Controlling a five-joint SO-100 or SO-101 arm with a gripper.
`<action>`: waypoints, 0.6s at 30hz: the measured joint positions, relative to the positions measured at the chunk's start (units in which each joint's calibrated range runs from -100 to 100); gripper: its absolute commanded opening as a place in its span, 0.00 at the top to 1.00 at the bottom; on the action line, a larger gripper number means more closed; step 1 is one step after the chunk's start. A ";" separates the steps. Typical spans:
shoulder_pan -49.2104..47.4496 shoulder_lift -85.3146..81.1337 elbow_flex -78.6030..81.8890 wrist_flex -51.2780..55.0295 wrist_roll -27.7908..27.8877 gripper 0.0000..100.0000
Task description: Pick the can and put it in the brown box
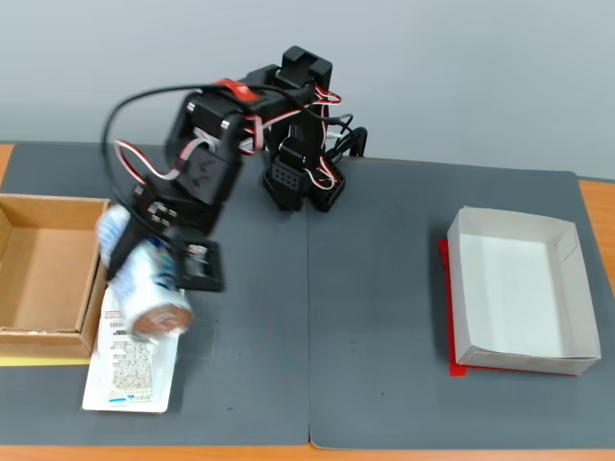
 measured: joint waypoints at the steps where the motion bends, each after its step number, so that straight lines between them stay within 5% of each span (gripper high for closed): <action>1: 1.77 0.00 0.00 -0.43 0.63 0.90; 18: 19.73 10.74 -0.36 -21.63 2.05 0.90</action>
